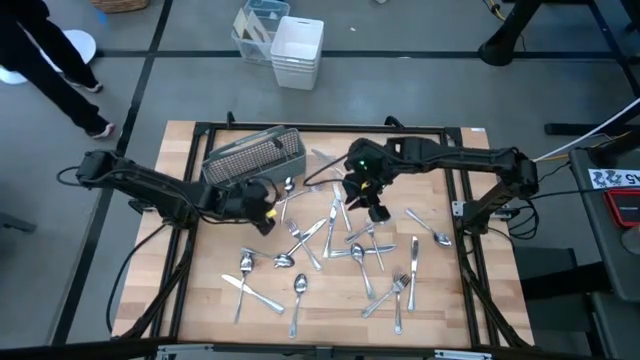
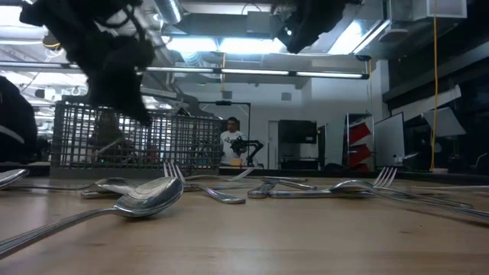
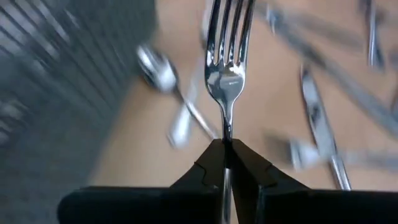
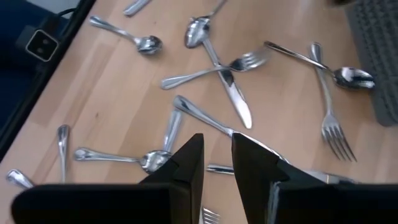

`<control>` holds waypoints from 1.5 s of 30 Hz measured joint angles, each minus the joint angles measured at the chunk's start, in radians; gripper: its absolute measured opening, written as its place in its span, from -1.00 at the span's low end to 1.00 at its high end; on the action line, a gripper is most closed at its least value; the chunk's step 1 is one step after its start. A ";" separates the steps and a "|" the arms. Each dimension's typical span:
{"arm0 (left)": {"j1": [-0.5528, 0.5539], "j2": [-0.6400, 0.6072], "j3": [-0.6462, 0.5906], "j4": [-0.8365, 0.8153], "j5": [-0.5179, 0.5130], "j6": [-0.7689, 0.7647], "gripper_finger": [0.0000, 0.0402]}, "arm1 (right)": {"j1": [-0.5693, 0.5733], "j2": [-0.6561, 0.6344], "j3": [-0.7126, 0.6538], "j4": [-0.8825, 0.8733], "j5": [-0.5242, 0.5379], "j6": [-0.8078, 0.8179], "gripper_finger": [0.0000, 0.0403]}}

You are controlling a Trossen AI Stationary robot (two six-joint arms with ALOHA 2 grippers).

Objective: Sort silverware
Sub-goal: Put the silver fork into the silverware rack

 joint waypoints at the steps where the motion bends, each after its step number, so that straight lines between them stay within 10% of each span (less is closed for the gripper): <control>1: 0.000 -0.025 0.000 0.007 -0.045 0.004 -0.97 | 0.010 0.000 0.000 0.000 0.007 0.000 -0.58; 16: 0.027 -0.243 -0.042 0.131 -0.745 -0.007 -0.98 | 0.089 0.006 0.000 0.065 0.147 -0.008 -0.58; 32: 0.196 -0.140 -0.124 0.565 -0.750 0.086 -0.96 | 0.089 0.012 0.000 0.105 0.146 -0.056 -0.58; 45: 0.280 0.038 -0.123 0.588 -0.626 0.018 -0.87 | 0.089 0.012 0.000 0.108 0.146 -0.057 -0.58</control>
